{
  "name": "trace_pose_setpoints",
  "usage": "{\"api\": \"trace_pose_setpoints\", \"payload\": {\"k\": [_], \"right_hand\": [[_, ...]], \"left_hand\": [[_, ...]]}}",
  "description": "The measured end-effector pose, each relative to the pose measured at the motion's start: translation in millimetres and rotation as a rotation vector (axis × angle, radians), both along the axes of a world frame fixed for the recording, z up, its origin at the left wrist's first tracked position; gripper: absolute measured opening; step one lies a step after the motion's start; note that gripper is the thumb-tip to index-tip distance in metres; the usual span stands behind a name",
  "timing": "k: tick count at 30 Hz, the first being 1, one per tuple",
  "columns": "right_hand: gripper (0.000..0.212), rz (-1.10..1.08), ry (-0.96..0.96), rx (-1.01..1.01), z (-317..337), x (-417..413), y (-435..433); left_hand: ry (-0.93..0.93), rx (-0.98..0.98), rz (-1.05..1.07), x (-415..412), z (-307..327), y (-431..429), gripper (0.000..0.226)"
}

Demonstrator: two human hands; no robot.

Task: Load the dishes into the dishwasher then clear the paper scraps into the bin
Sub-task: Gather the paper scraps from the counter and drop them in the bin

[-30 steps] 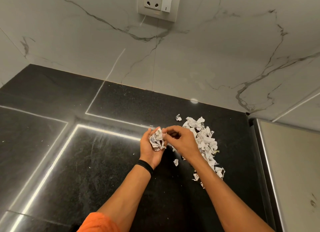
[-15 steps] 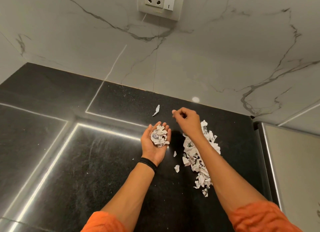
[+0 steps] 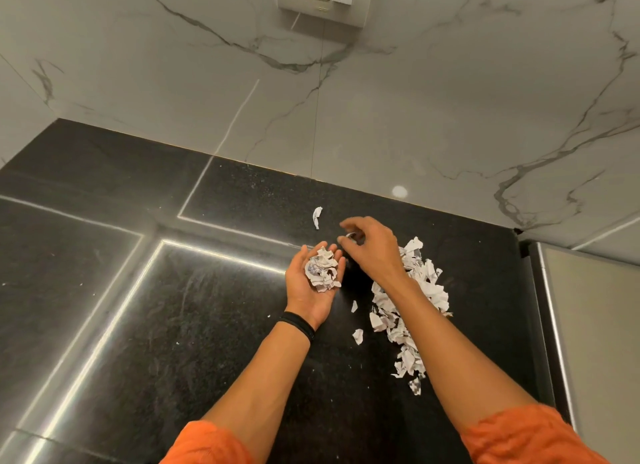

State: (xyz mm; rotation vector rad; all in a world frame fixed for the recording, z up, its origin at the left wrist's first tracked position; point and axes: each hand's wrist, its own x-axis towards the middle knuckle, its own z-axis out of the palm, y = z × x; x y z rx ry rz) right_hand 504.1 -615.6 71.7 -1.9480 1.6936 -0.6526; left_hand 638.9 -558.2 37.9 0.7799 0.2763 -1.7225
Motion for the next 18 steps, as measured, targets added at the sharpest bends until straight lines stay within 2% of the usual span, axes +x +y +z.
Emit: {"api": "trace_pose_setpoints", "payload": {"k": [2,5,9,11,15,18], "right_hand": [[0.031,0.093,-0.162,0.012,13.0,7.1,14.2],[0.032,0.201,-0.202,0.038,22.6,13.0,27.7],[0.017,0.046,-0.236,0.011,16.9,20.4,6.7],[0.018,0.033,-0.128,0.029,10.6,26.0,-15.1],[0.034,0.248,0.217,0.090,-9.9,46.7,-50.8],[0.030,0.298,0.353,0.031,-24.6,55.4,-57.4]], "left_hand": [[-0.015,-0.032,-0.039,-3.2,-1.3,0.9,0.047],[-0.045,-0.062,-0.089,-5.0,3.0,4.3,0.049],[0.012,-0.022,-0.007,0.0,7.2,2.3,0.043],[0.033,0.005,0.031,5.7,7.7,1.3,0.045],[0.009,0.024,0.072,19.6,8.4,1.5,0.046],[-0.017,0.023,0.086,27.7,6.0,2.2,0.046]]}}
